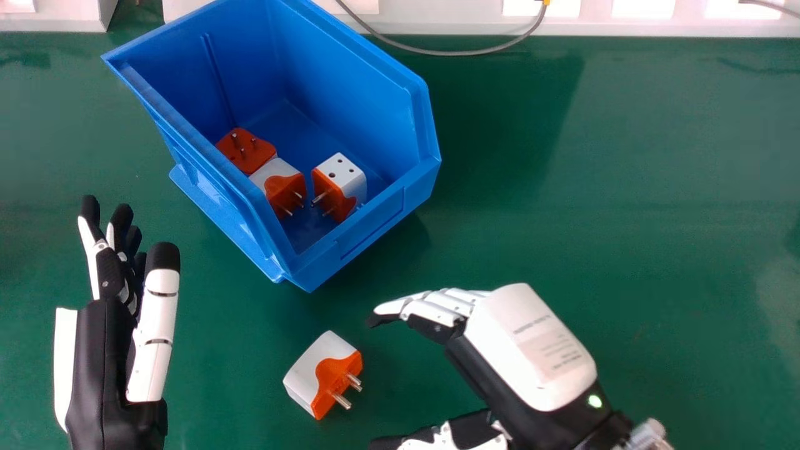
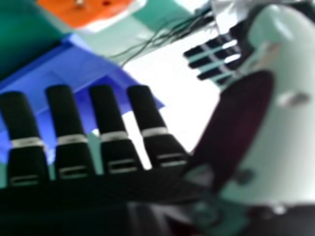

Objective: Pick all objects and put in blue box

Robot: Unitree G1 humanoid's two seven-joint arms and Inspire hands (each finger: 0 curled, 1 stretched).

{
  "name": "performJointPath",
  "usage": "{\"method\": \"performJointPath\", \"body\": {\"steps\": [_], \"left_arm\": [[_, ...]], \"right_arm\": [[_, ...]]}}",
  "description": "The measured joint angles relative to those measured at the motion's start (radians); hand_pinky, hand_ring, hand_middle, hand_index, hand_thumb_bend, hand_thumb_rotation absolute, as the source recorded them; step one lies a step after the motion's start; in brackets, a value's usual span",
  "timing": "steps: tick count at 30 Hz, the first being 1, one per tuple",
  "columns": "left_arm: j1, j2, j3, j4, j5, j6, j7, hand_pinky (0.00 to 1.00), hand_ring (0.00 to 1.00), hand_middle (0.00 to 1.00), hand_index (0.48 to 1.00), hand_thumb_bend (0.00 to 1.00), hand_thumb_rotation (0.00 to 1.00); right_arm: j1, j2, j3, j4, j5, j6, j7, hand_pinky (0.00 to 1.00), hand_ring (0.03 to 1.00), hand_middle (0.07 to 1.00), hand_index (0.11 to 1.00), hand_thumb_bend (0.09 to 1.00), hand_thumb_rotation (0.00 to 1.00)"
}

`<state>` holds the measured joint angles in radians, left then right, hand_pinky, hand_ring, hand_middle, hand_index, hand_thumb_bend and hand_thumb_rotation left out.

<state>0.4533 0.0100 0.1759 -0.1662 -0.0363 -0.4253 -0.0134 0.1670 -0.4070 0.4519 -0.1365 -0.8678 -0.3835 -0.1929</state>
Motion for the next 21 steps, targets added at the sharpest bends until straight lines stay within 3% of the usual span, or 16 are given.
{"method": "performJointPath", "body": {"steps": [7, 12, 14, 18, 21], "left_arm": [[0.003, -0.001, -0.003, -0.013, 0.018, 0.005, 0.009, 1.00, 1.00, 1.00, 1.000, 0.52, 0.84], [0.004, -0.005, -0.006, -0.020, 0.018, 0.007, 0.015, 1.00, 1.00, 1.00, 1.000, 0.54, 0.83], [0.006, -0.005, -0.007, -0.024, 0.024, 0.007, 0.019, 1.00, 1.00, 1.00, 1.000, 0.54, 0.85], [0.014, -0.009, -0.009, -0.033, 0.031, 0.007, 0.023, 1.00, 1.00, 1.00, 1.000, 0.44, 0.83], [0.018, -0.013, -0.009, -0.036, 0.030, 0.007, 0.023, 1.00, 1.00, 1.00, 1.000, 0.44, 0.83]], "right_arm": [[-0.119, 0.018, 0.038, 0.088, -0.003, -0.039, 0.042, 0.57, 0.679, 0.732, 0.728, 0.571, 0.48], [-0.189, 0.025, 0.067, 0.161, -0.031, -0.071, 0.038, 0.60, 0.713, 0.761, 0.759, 0.568, 0.49], [-0.218, 0.024, 0.078, 0.184, -0.043, -0.089, 0.038, 0.61, 0.723, 0.772, 0.771, 0.567, 0.48], [-0.282, 0.020, 0.098, 0.223, -0.056, -0.115, 0.045, 0.62, 0.755, 0.806, 0.797, 0.567, 0.48], [-0.325, 0.015, 0.111, 0.240, -0.062, -0.131, 0.061, 0.63, 0.770, 0.820, 0.806, 0.558, 0.50]]}}
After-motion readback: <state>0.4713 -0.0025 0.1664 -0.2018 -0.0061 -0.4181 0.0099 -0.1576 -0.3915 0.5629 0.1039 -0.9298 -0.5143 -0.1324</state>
